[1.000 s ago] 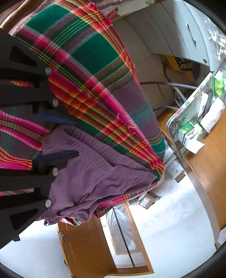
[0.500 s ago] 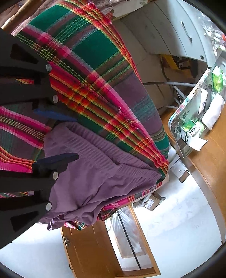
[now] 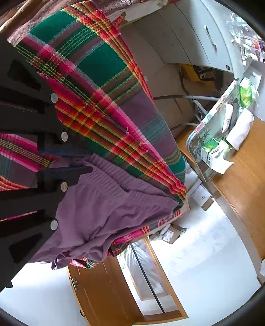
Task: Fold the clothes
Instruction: 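Grasp the fleece waistband with the left gripper while the right gripper grasps the fleece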
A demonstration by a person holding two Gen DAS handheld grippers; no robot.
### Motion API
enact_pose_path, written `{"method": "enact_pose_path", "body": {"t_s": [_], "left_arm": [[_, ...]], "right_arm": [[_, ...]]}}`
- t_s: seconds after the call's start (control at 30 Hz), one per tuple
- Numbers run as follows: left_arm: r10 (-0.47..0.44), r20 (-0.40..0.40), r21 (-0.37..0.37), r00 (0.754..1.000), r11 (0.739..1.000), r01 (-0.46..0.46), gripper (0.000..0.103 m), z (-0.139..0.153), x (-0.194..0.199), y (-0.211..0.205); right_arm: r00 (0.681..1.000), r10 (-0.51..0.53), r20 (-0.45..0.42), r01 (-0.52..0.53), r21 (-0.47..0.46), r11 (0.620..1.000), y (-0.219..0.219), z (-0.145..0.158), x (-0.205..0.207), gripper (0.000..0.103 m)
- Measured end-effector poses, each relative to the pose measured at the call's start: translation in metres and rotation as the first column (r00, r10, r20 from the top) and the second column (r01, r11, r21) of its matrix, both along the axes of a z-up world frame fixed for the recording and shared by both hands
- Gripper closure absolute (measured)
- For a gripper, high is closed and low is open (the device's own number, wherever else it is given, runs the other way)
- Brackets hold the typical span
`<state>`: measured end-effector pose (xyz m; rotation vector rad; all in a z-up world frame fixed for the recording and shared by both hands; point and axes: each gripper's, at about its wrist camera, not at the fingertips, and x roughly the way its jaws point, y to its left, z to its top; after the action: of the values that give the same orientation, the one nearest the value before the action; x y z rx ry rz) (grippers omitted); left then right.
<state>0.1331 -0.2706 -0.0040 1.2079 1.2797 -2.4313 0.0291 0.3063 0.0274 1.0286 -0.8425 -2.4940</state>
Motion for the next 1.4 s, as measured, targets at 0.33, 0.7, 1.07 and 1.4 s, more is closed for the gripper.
{"method": "enact_pose_path", "body": {"t_s": [0.33,0.7,1.07,1.4], "left_arm": [[0.000,-0.052,0.005,0.999,1.000,0.000,0.095,0.013,0.010,0.002],[0.003,-0.062,0.021,0.998,1.000,-0.001,0.095,0.011,0.025,0.000],[0.015,-0.073,0.029,0.997,0.999,-0.012,0.095,0.011,0.048,-0.003],[0.010,-0.066,0.040,0.998,0.999,-0.007,0.095,0.008,0.073,0.000]], "right_arm": [[0.999,-0.012,-0.046,0.011,-0.008,1.000,0.012,0.016,0.020,0.096],[0.999,-0.015,-0.033,0.014,-0.028,1.000,0.020,0.011,0.046,0.096],[0.999,-0.008,-0.041,0.007,-0.019,1.000,0.027,0.013,0.074,0.096],[1.000,-0.016,-0.014,0.016,0.000,1.000,0.036,0.003,0.091,0.096]]}}
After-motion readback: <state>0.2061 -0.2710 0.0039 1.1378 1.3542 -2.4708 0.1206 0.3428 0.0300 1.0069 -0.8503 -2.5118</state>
